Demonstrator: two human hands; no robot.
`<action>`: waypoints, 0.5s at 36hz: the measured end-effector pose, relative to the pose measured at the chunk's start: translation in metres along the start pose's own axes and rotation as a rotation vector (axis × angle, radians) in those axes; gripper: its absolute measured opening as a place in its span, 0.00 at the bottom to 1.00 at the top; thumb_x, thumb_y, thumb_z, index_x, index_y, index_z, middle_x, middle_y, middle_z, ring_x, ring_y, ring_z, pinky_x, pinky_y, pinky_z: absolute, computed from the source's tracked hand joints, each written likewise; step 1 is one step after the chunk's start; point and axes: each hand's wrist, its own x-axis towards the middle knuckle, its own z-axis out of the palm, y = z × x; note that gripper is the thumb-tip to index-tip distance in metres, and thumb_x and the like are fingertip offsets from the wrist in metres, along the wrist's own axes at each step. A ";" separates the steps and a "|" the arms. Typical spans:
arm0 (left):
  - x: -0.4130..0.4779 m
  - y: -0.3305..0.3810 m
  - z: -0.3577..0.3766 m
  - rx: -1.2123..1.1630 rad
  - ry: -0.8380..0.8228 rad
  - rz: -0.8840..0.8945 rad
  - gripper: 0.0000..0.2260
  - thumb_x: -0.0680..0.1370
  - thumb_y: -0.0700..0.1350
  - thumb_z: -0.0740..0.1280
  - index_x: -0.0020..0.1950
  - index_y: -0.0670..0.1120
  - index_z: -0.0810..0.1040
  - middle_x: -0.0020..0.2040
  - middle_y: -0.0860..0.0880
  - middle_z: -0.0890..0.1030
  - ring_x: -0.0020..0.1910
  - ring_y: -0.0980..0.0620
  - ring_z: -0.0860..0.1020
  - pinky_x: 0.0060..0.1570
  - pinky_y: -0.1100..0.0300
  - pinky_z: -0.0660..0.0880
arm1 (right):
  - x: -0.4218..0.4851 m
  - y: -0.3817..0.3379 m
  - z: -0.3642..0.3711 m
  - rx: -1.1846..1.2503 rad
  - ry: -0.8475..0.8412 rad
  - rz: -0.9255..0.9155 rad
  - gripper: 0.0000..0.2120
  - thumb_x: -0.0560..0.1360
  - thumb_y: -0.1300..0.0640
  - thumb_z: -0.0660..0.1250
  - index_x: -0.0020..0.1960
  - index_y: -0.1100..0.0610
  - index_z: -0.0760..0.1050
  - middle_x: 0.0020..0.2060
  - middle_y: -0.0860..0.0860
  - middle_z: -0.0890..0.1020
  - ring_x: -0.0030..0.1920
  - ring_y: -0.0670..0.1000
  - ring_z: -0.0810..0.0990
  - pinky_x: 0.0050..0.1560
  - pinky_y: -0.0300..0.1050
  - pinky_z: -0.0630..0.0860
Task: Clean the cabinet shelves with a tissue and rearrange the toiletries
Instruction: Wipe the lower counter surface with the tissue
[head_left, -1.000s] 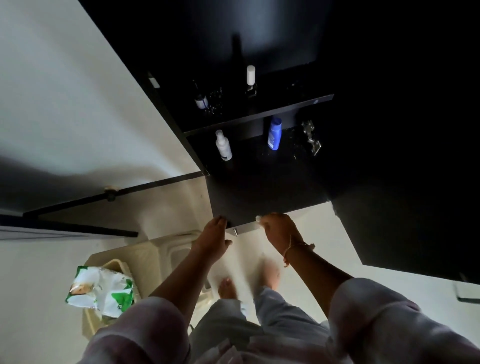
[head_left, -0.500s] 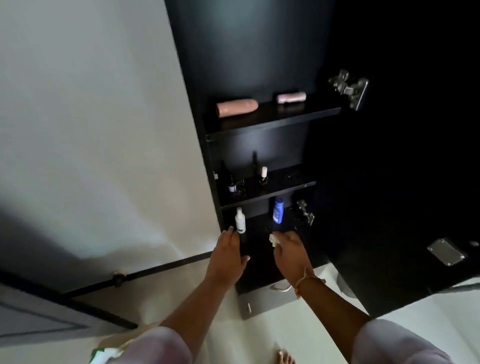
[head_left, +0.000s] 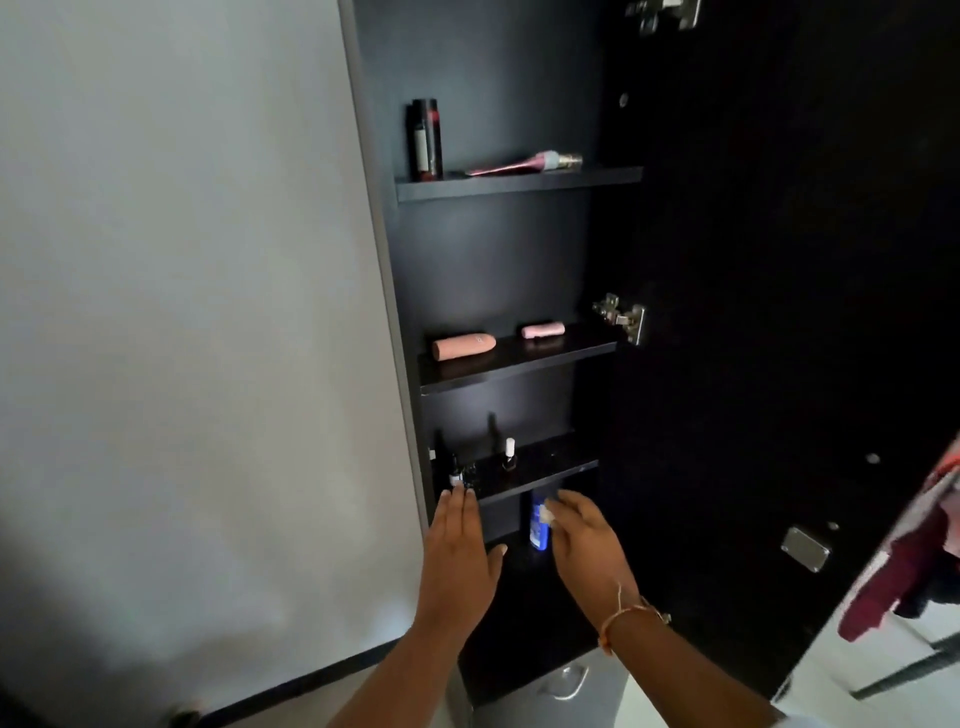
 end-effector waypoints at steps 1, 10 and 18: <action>0.002 0.004 -0.003 -0.002 0.027 0.004 0.38 0.77 0.58 0.65 0.80 0.45 0.52 0.80 0.47 0.54 0.79 0.48 0.52 0.75 0.53 0.60 | 0.002 -0.001 -0.004 -0.006 0.019 -0.022 0.15 0.79 0.60 0.64 0.65 0.54 0.77 0.69 0.50 0.73 0.63 0.47 0.77 0.65 0.30 0.64; 0.020 0.034 -0.027 0.060 0.141 0.016 0.38 0.77 0.68 0.53 0.80 0.46 0.49 0.80 0.49 0.48 0.79 0.48 0.46 0.76 0.51 0.55 | 0.018 -0.012 -0.033 -0.009 -0.026 -0.145 0.21 0.80 0.63 0.59 0.73 0.57 0.69 0.76 0.53 0.62 0.76 0.56 0.61 0.74 0.47 0.59; 0.067 0.084 -0.088 0.074 0.316 0.044 0.38 0.78 0.69 0.46 0.80 0.46 0.49 0.80 0.47 0.51 0.79 0.48 0.47 0.75 0.49 0.57 | 0.057 -0.047 -0.107 0.005 0.098 -0.307 0.20 0.80 0.63 0.60 0.72 0.57 0.71 0.76 0.52 0.63 0.75 0.55 0.65 0.72 0.45 0.65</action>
